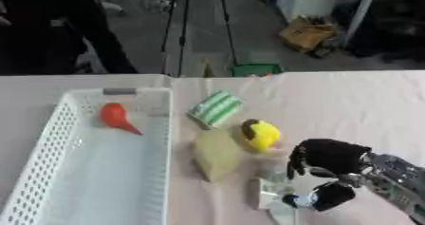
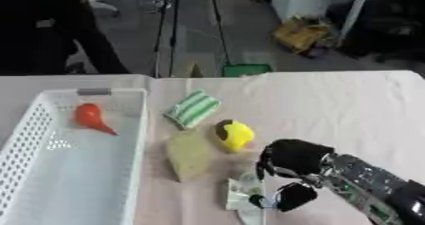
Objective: Pick up objects on the table and place them in the box.
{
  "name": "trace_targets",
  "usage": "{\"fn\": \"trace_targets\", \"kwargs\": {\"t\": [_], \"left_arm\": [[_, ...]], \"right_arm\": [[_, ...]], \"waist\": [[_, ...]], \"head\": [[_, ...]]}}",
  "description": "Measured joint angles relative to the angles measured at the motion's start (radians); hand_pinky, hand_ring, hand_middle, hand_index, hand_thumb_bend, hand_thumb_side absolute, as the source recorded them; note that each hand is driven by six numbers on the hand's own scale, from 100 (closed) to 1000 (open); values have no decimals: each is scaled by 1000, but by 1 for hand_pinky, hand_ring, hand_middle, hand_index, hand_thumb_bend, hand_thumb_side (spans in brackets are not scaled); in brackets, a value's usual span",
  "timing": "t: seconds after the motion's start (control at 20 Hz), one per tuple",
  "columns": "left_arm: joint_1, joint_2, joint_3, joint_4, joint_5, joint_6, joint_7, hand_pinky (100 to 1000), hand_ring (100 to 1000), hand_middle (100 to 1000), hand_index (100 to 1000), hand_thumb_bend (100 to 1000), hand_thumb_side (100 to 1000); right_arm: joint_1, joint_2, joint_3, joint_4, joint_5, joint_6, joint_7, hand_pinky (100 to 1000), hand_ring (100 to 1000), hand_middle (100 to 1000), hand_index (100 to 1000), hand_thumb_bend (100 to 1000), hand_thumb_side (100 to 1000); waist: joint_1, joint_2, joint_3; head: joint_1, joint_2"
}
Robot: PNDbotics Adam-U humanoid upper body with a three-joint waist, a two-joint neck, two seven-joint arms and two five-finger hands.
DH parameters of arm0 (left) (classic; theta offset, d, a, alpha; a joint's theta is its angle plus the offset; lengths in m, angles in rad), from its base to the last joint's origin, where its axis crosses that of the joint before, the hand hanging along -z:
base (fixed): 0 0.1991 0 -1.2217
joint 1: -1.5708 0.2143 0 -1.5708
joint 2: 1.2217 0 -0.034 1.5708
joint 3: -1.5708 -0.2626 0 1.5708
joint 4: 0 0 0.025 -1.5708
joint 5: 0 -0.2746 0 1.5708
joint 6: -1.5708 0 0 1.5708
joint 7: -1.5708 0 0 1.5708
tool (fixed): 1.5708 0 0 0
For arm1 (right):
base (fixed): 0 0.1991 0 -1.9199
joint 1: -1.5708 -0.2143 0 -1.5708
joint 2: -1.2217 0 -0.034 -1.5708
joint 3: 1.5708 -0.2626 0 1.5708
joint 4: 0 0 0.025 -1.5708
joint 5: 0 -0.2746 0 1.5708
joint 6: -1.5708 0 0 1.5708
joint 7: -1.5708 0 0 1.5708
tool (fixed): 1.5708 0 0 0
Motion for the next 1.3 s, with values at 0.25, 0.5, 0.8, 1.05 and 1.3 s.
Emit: {"fn": "trace_targets", "kwargs": {"t": [0.25, 0.5, 0.8, 1.05, 1.3], "left_arm": [[0, -1, 0, 0, 0, 1, -1, 1000, 933, 942, 930, 100, 1000], [-1, -8, 0, 0, 0, 2, -1, 1000, 933, 942, 930, 100, 1000], [-1, -8, 0, 0, 0, 3, -2, 1000, 933, 943, 930, 100, 1000], [-2, -8, 0, 0, 0, 3, -2, 1000, 933, 944, 929, 100, 1000], [-2, -8, 0, 0, 0, 5, -1, 1000, 933, 944, 930, 100, 1000]], "right_arm": [[-7, 8, 5, 18, 0, 0, 1, 849, 762, 493, 677, 429, 887], [-11, 14, 8, 36, 0, -2, 3, 851, 759, 481, 660, 424, 856], [-18, 19, 12, 43, 2, -4, 4, 856, 756, 453, 630, 421, 828], [-19, 21, 13, 51, 9, -6, 3, 856, 749, 430, 607, 419, 815], [-22, 26, 18, 52, 10, -8, 0, 854, 737, 411, 584, 378, 806]], "waist": [[0, 4, 3], [0, 5, 4], [0, 5, 4], [0, 5, 4], [-1, 5, -1]], "head": [[0, 0], [0, 0], [0, 0], [0, 0], [0, 0]]}}
